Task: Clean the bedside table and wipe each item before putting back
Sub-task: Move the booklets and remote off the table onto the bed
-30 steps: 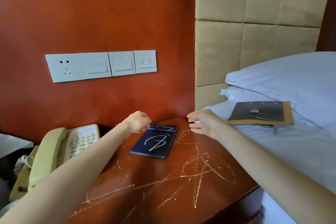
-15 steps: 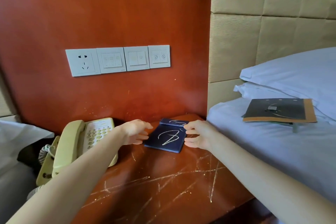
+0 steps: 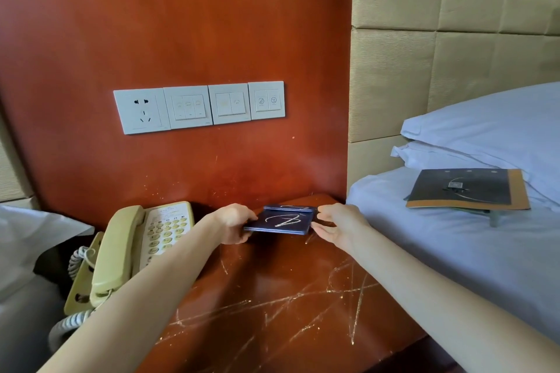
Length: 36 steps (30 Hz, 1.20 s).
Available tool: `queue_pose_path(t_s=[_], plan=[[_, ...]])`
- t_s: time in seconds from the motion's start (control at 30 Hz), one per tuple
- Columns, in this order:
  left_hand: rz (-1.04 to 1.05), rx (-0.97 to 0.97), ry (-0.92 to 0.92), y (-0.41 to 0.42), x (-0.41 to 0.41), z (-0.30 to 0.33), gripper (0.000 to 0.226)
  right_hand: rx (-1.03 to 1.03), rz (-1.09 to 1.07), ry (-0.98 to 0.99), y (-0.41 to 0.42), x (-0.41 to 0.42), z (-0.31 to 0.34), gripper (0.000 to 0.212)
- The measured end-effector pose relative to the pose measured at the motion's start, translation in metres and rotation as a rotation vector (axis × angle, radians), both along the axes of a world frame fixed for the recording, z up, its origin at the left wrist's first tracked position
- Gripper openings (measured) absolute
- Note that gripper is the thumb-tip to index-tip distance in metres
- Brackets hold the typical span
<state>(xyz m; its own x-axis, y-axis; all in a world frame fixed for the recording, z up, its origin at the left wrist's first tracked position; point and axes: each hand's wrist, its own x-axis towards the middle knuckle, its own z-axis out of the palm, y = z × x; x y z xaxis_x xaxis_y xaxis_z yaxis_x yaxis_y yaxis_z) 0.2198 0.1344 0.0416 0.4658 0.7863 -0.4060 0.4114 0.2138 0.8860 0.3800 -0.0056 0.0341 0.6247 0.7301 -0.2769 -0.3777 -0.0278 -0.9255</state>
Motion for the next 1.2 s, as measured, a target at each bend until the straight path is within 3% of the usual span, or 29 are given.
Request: queue_pose_path(t_s=[0.23, 0.37, 0.5, 0.67, 0.97, 1.2], plan=[[0.075, -0.090, -0.340, -0.009, 0.009, 0.017, 0.013, 0.104, -0.031, 0.001, -0.005, -0.003, -0.003, 0.020], [-0.007, -0.018, -0.489, -0.020, 0.024, 0.030, 0.021, 0.215, -0.150, -0.225, -0.013, 0.003, 0.007, 0.021], [-0.197, 0.123, -0.459, -0.034, 0.044, 0.042, 0.031, 0.298, -0.215, -0.262, -0.031, 0.026, 0.026, 0.034], [-0.369, 0.170, -0.435, -0.049, 0.077, 0.050, 0.041, 0.311, -0.296, -0.353, -0.056, 0.056, 0.041, 0.035], [-0.344, 0.314, -0.549, -0.100, 0.166, 0.053, 0.035, 0.292, -0.457, -0.586, -0.110, 0.132, 0.056, 0.032], [-0.332, 0.316, -0.537, -0.135, 0.233, 0.038, 0.023, 0.154, -0.531, -0.713, -0.150, 0.192, 0.059, 0.026]])
